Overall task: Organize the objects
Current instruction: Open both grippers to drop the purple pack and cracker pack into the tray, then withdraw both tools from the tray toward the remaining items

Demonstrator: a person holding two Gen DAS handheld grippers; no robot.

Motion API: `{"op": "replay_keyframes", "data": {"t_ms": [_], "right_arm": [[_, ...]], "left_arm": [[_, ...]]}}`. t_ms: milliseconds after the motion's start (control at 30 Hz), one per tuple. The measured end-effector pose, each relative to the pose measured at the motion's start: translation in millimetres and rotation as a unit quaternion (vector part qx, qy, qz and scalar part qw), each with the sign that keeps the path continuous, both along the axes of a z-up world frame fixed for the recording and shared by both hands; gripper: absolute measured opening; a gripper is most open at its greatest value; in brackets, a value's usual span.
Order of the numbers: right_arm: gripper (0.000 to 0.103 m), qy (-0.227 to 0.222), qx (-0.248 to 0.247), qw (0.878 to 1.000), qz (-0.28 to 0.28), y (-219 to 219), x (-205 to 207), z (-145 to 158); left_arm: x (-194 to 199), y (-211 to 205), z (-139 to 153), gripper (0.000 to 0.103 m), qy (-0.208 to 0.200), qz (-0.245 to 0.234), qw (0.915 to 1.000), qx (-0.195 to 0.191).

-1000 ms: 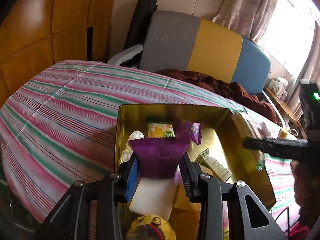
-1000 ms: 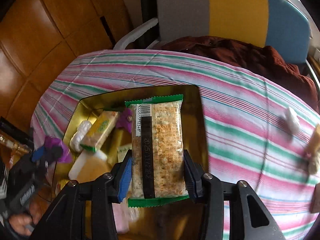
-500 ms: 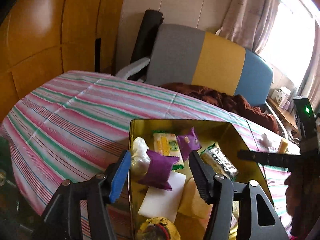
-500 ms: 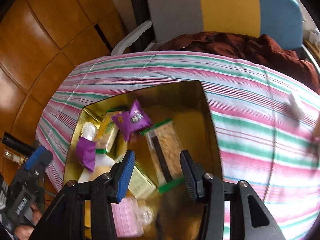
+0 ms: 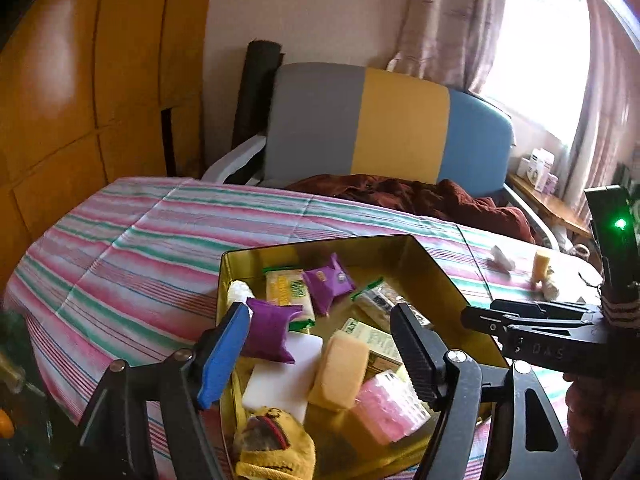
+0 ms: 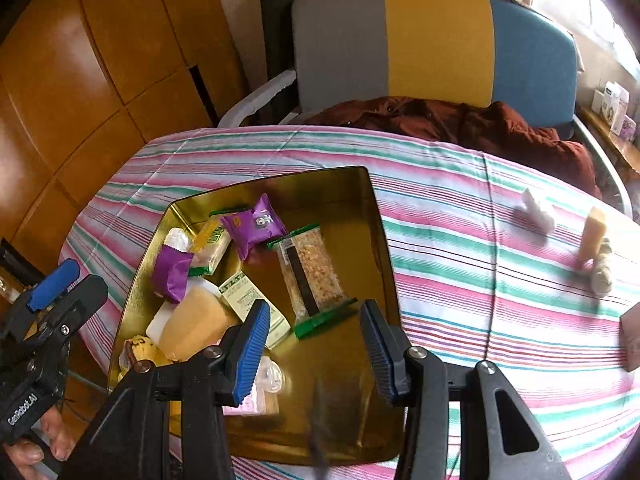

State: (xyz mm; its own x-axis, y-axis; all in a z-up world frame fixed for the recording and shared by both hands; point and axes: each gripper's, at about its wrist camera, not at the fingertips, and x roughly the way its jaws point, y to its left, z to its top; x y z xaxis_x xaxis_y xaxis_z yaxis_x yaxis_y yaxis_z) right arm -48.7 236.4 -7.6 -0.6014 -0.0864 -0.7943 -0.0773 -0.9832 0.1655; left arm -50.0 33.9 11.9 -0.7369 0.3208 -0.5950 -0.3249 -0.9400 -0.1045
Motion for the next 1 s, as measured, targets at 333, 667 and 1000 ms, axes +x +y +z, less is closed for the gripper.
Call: {"op": "replay_keyframes", "data": {"t_ms": [333,667,1000], "right_arm": [[0.051,0.017,0.014,1.0,-0.012,21,21,8],[0.051,0.02,0.015,0.999,-0.047,63,34,8],[0.051,0.014,0.029,0.997,-0.075,104,42,7]], "left_arm": [[17,27,7,0.076,0.014,-0.038,0.9988,-0.027],[31,59,4,0.076,0.012,-0.077,0.9957,-0.05],[42,88,4,0.08,0.015,-0.114,0.9911,-0.067]]}}
